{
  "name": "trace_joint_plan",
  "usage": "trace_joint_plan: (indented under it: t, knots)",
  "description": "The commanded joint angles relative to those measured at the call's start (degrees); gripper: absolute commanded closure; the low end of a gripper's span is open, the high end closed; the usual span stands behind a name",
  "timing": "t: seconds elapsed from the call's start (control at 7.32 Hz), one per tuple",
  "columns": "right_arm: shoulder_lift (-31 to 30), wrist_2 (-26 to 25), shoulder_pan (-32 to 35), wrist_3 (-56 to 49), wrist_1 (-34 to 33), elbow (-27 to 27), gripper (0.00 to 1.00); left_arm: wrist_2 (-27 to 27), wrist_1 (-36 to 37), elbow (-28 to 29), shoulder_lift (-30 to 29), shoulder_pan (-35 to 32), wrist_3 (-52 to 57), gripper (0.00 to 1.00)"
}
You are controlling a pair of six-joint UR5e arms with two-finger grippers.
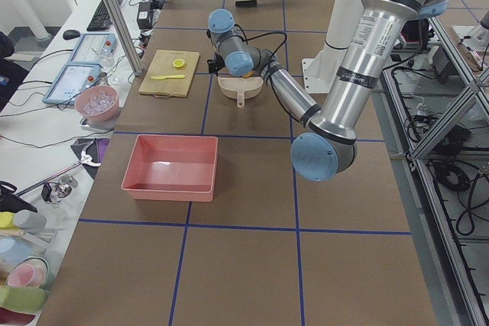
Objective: Sweep and dump trash into bin
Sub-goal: 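Reach the left gripper down to the white dustpan handle and grasp it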
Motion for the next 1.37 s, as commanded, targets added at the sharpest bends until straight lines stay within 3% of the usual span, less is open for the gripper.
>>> trace_joint_plan:
  t: [0.0, 0.14, 0.41, 0.68, 0.96, 1.23]
  knots:
    - [-10.02, 0.13, -3.05, 0.40, 4.80, 6.05, 0.00, 2.45, -0.80, -0.53, -1.48, 4.70, 0.16, 0.02]
    - [-14.51, -0.13, -4.12, 0.83, 13.80, 5.01, 0.00, 2.53, -0.28, 0.25, -1.49, 4.80, 0.16, 0.02]
    - [-18.94, -0.22, -7.10, 4.08, 21.43, 3.87, 0.00, 4.02, -1.23, 2.00, -1.48, 4.98, 0.33, 0.02]
    - [-20.61, -0.75, -10.62, 4.09, 26.28, 3.42, 0.00, 6.14, -11.72, 3.06, 2.52, 5.77, 2.70, 0.02]
    - [-20.71, -2.15, -14.39, 6.79, 28.30, 3.33, 0.00, 5.88, -27.26, 9.36, 6.14, 5.77, 2.45, 0.02]
    - [-20.62, -4.09, -16.60, 9.79, 39.22, -3.56, 0.00, 5.61, -34.95, 13.42, 6.16, 6.29, -0.52, 0.02]
